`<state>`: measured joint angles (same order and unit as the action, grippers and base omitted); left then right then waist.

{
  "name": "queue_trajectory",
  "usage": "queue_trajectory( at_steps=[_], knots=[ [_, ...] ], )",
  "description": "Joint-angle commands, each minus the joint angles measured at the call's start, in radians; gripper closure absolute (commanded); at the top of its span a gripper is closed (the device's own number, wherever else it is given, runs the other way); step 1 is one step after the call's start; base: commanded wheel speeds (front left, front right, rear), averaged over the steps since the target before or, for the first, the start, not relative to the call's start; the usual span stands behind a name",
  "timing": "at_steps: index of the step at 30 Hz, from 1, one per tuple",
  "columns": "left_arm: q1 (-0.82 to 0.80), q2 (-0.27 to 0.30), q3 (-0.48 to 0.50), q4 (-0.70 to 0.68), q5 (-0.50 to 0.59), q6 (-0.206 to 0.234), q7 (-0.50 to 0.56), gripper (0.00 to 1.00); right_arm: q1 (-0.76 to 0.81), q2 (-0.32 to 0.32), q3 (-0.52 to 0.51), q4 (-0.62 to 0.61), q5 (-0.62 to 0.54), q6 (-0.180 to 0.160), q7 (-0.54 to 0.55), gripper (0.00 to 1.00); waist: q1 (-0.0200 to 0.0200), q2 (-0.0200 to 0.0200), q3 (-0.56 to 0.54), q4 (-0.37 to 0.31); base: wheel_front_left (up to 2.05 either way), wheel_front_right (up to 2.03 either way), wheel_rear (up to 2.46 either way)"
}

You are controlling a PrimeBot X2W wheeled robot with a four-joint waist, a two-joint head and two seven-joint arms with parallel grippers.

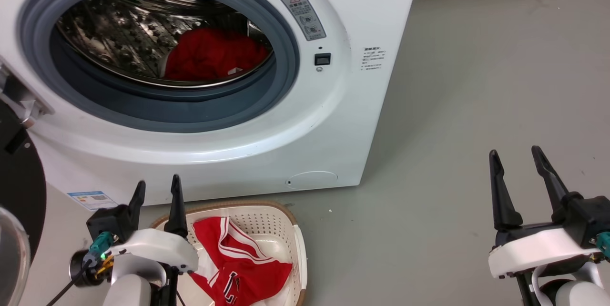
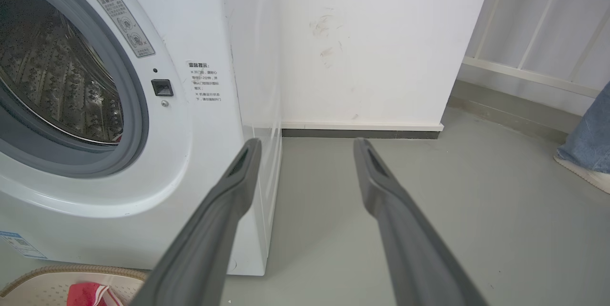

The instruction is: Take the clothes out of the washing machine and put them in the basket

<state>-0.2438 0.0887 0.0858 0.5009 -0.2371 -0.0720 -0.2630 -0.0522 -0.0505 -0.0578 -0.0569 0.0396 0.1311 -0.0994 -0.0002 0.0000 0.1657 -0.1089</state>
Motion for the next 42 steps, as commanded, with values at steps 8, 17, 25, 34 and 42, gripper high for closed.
queue_trajectory(
  at_steps=[8,17,25,34,42],
  knots=[
    [-0.07,0.025,-0.005,-0.055,0.05,-0.023,-0.003,0.0,0.003,0.001,0.015,-0.011,0.015,-0.001,0.004,0.0,0.0002,0.0,0.008,0.004,0.0,0.0,0.0],
    [-0.285,0.116,-0.03,0.037,0.062,-0.041,0.029,0.0,-0.024,0.001,0.031,0.009,0.046,-0.001,-0.027,0.0,0.0002,0.0,0.07,-0.07,0.0,0.0,0.0],
    [-0.49,0.244,-0.052,0.151,0.054,-0.053,0.166,0.0,-0.065,0.001,0.043,0.041,0.083,-0.001,-0.075,0.0,0.0002,0.0,0.173,-0.158,0.0,0.0,0.0],
    [-0.699,0.372,-0.093,0.268,0.038,-0.058,0.335,0.0,-0.122,0.001,0.074,0.09,0.13,-0.001,-0.132,0.0,0.0002,0.0,0.309,-0.24,0.0,0.0,0.0],
    [-0.876,0.476,-0.175,0.317,0.01,-0.059,0.504,0.0,-0.17,0.001,0.106,0.131,0.173,-0.001,-0.161,0.0,0.0002,0.0,0.423,-0.309,0.0,0.0,0.0]
  ],
)
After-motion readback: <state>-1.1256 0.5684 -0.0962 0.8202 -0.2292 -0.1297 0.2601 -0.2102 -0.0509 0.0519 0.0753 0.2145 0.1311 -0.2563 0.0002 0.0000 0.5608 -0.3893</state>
